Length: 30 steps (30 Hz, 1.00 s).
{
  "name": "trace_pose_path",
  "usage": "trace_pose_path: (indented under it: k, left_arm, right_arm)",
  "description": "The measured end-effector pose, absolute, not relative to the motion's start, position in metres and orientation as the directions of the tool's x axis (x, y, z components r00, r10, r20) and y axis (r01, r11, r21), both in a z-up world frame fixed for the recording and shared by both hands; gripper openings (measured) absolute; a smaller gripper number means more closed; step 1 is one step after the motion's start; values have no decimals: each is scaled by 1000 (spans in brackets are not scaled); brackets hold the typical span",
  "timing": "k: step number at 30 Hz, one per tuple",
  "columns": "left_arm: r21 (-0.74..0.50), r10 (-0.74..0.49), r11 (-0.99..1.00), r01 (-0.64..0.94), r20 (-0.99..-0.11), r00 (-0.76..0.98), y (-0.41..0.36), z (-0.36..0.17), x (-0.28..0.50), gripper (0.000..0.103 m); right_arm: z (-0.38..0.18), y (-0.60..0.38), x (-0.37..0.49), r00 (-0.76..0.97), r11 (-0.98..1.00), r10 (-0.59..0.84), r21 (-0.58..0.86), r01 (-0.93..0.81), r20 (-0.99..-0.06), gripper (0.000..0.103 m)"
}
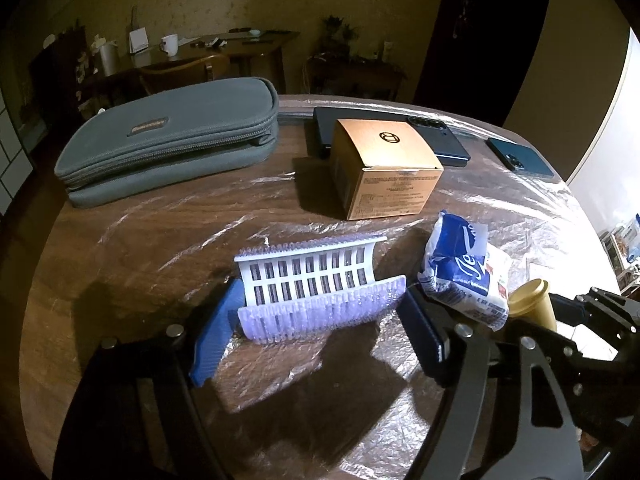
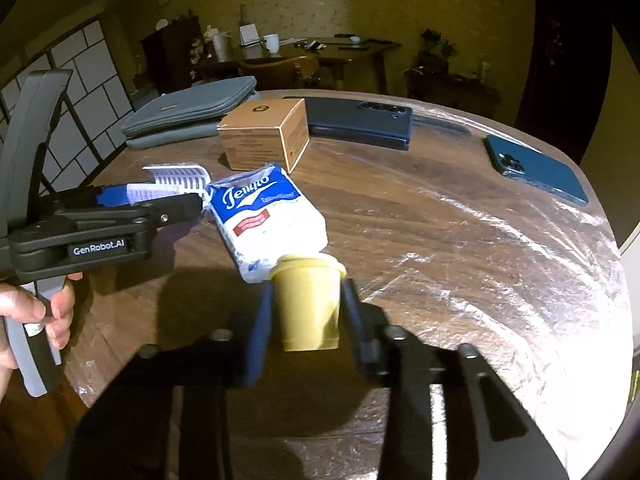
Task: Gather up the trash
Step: 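Grasp the yellow cup with the right tool while the left tool grasps the purple rack, then carry the yellow cup and purple rack over the white bin with both tools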
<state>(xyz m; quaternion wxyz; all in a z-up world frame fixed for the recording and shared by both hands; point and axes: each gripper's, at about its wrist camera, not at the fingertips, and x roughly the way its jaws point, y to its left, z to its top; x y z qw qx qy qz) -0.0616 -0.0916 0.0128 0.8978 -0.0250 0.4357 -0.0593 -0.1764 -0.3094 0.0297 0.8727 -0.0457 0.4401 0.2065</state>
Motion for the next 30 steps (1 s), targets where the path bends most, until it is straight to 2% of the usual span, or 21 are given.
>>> trace_pose_path:
  k: [3, 4, 5, 30]
  left_arm:
    - [-97, -133, 991, 91, -776, 617, -92, 14, -64, 76]
    - [-96, -132, 991, 92, -774, 619, -92, 14, -65, 70]
    - [-93, -127, 992, 87, -776, 617, -92, 14, -65, 70]
    - [-134, -176, 984, 114, -742, 647, -87, 35, -102, 70]
  right_arm:
    - [32, -311, -179, 525, 907, 335, 118, -403, -782, 31]
    - [33, -311, -180, 527, 907, 337, 118, -404, -780, 31]
    - [34, -312, -181, 528, 905, 343, 124, -406, -777, 31]
    - [50, -326, -204, 508, 889, 414, 214, -406, -755, 31]
